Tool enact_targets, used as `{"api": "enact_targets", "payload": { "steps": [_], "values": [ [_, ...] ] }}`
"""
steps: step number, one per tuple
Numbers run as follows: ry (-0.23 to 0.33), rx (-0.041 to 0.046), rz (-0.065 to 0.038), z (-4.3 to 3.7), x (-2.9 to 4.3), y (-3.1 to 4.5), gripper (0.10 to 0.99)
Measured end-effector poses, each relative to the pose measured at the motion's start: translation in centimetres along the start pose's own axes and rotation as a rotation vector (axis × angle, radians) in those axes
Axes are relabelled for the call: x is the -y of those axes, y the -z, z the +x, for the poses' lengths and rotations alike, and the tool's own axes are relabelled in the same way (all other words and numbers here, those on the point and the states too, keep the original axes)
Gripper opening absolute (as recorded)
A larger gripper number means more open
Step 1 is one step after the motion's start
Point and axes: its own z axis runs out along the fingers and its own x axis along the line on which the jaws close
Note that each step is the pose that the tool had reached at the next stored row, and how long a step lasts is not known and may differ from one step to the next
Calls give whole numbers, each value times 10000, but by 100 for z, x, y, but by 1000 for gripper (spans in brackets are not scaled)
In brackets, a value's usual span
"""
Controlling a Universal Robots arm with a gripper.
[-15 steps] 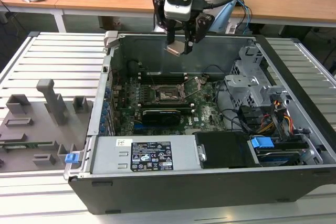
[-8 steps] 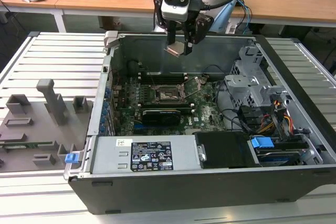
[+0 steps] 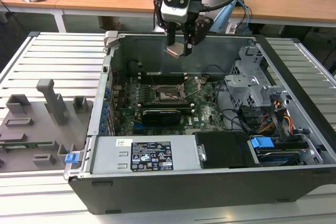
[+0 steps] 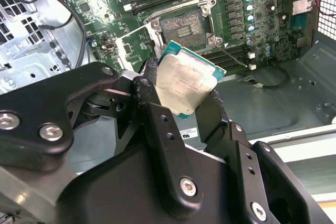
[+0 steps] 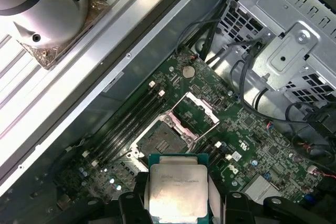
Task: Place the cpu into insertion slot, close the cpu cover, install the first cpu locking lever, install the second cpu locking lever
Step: 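Place the cpu into insertion slot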
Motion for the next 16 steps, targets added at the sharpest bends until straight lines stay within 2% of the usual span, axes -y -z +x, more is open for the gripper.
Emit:
{"api": "enact_targets", "payload": {
  "steps": [16],
  "values": [
    [-973, 80, -22, 0, 2, -29, 537]
  ]
}}
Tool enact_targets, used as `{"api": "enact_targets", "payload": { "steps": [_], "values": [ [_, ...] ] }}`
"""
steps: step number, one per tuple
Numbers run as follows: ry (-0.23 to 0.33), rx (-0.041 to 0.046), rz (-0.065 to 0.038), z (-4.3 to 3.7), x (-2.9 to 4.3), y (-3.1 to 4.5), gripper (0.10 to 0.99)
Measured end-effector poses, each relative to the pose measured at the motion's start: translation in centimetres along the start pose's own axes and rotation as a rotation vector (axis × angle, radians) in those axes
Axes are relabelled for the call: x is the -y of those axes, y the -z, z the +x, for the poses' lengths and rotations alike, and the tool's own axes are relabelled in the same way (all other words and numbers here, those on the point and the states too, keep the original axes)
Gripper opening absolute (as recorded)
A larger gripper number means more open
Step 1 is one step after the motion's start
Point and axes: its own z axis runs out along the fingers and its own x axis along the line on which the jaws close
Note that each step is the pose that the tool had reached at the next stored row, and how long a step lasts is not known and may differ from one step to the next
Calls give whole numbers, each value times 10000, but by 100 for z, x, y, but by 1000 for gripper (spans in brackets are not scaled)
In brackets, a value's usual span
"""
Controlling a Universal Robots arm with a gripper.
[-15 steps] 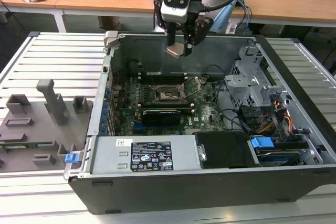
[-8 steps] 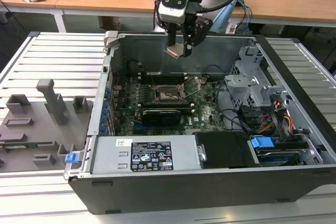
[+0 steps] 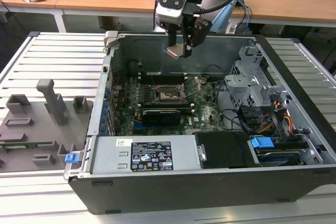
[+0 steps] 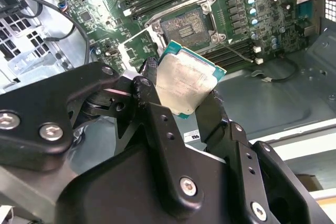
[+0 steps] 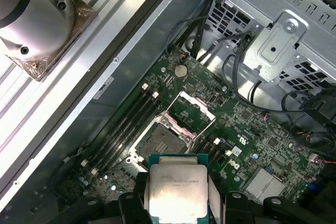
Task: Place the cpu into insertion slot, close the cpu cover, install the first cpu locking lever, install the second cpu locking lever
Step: 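Place the cpu into insertion slot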
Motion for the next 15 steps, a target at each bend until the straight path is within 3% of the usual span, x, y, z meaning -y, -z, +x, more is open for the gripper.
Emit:
{"api": "enact_targets", "payload": {
  "steps": [15],
  "values": [
    [-1040, 81, -17, -1, 3, -32, 537]
  ]
}}
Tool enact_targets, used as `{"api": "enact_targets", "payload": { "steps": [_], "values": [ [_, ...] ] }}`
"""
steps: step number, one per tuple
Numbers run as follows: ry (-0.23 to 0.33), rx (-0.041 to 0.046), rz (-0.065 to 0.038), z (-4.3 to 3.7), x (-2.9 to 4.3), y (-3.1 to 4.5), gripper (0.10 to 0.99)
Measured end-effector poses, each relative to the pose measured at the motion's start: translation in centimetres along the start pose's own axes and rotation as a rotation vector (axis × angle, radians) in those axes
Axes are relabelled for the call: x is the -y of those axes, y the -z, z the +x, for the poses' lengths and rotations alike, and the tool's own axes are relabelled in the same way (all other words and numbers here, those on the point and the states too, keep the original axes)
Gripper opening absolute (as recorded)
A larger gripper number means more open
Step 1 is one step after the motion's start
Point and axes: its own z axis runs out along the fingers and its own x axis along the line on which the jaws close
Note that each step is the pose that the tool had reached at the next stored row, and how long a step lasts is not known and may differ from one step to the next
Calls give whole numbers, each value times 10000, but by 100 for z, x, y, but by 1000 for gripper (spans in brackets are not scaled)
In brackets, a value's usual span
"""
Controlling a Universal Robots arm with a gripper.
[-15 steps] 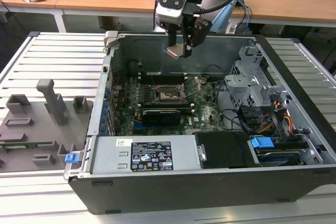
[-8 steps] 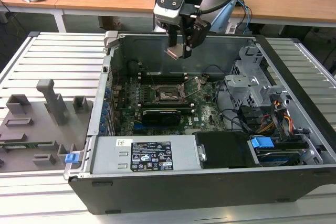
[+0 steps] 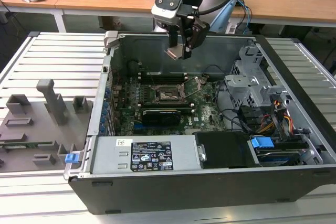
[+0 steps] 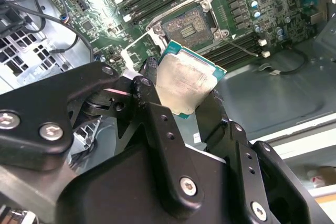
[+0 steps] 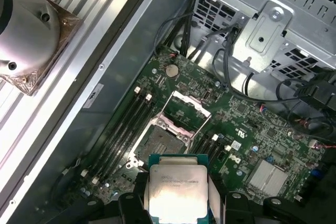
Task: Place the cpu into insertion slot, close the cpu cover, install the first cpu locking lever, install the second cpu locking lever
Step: 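Place the cpu into insertion slot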
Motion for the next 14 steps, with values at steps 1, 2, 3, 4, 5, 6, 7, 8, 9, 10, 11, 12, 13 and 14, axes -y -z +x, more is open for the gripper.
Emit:
{"api": "enact_targets", "payload": {
  "steps": [1, 2, 3, 4, 5, 6, 7, 8, 9, 10, 11, 12, 13, 14],
  "values": [
    [-82, 7, -2, 0, 0, -2, 537],
    [-154, 13, -4, 0, 0, -4, 537],
    [-218, 18, -6, 0, 0, -6, 537],
    [-282, 24, -7, 0, 1, -7, 537],
    [-344, 29, -8, 0, 1, -9, 537],
    [-406, 34, -10, 0, 1, -11, 537],
    [-468, 39, -12, 0, 1, -12, 537],
    [-550, 46, -14, -1, 1, -14, 537],
    [-612, 51, -14, -1, 1, -16, 537],
    [-652, 54, -16, 0, 2, -17, 537],
    [-698, 58, -17, 0, 2, -18, 537],
    [-736, 61, -18, 0, 2, -19, 537],
    [-807, 67, -20, 0, 2, -22, 537],
    [-869, 72, -21, 0, 3, -24, 537]
  ]
}}
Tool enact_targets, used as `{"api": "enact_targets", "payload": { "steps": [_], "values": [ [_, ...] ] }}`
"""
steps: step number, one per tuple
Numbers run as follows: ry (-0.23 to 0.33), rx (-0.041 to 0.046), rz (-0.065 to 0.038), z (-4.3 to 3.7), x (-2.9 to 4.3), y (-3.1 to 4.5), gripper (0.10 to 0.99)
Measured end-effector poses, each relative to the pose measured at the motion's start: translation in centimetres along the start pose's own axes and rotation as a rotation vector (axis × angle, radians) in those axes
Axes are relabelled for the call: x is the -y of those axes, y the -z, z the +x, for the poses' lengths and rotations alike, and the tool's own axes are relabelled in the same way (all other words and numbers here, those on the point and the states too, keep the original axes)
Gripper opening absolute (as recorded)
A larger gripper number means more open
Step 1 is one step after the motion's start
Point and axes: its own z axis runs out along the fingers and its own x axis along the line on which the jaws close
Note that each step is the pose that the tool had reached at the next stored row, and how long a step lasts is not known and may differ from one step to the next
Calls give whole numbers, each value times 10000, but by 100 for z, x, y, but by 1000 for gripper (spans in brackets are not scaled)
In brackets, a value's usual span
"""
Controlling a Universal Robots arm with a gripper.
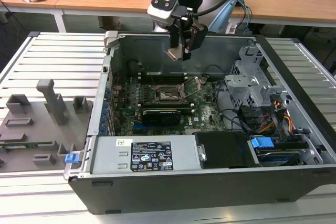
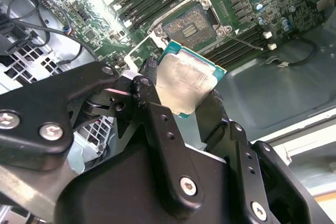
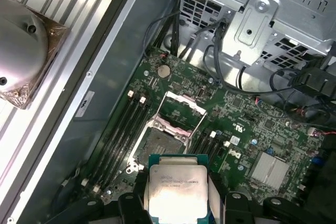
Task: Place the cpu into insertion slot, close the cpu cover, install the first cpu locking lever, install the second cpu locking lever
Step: 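Place the cpu into insertion slot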
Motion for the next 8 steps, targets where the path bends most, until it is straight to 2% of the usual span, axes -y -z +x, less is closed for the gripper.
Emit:
{"api": "enact_targets", "payload": {
  "steps": [8],
  "values": [
    [-329, 28, -8, 0, 2, -12, 537]
  ]
}}
